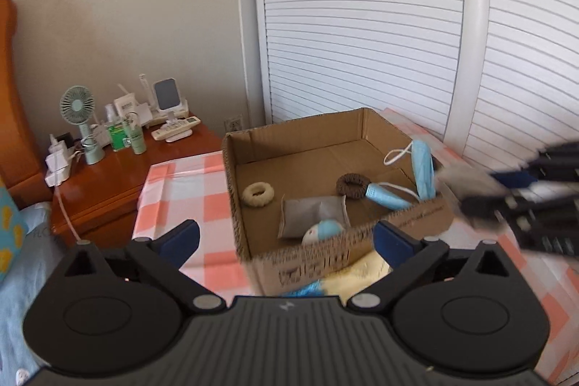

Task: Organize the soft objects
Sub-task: 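Carry both sachets over the box and open the left tool inside it, then lower the lace-trimmed sachet into the box and open the right tool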

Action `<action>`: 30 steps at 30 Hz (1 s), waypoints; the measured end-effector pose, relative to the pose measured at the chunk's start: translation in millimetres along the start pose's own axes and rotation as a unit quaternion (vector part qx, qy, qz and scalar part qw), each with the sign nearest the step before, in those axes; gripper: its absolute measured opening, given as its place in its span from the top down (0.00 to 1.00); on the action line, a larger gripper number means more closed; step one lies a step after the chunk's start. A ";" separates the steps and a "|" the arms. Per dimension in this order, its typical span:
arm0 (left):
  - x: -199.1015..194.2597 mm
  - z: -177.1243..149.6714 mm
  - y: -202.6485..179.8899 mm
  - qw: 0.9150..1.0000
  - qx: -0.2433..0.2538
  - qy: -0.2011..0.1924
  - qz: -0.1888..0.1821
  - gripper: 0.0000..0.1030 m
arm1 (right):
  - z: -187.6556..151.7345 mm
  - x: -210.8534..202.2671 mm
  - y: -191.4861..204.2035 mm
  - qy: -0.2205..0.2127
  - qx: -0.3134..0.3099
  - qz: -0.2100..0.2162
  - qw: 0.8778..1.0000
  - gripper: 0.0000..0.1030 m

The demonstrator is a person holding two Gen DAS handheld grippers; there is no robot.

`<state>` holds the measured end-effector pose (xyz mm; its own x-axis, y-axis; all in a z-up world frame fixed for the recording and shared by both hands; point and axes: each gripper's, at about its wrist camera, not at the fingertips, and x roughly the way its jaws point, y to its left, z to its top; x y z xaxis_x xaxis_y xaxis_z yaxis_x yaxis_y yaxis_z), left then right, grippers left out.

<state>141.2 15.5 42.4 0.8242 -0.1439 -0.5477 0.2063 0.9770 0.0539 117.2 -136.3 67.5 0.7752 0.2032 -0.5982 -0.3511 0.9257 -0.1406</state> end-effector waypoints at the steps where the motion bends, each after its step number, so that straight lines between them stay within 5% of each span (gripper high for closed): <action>1: -8.2 -6.2 0.0 1.000 -0.002 -0.004 0.008 0.01 | 3.6 2.2 -0.1 -0.001 0.000 0.000 1.000 0.67; 15: -39.0 -51.7 10.9 0.999 -0.040 0.025 -0.002 0.01 | 64.5 70.9 -8.6 0.017 0.000 -0.008 1.000 0.62; 23: -30.7 -53.5 10.5 0.998 -0.047 0.030 -0.012 0.01 | 25.0 46.8 -9.3 0.036 0.014 -0.011 0.999 0.31; 30: -28.9 -54.1 7.5 0.998 -0.046 0.029 -0.023 0.01 | -30.1 56.5 -6.9 0.093 0.033 -0.008 0.995 0.31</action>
<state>90.3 35.5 13.4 0.7831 -0.1819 -0.5947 0.1920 0.9803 -0.0470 147.6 -140.8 10.9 0.6677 0.1323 -0.7326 -0.3004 0.9483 -0.1026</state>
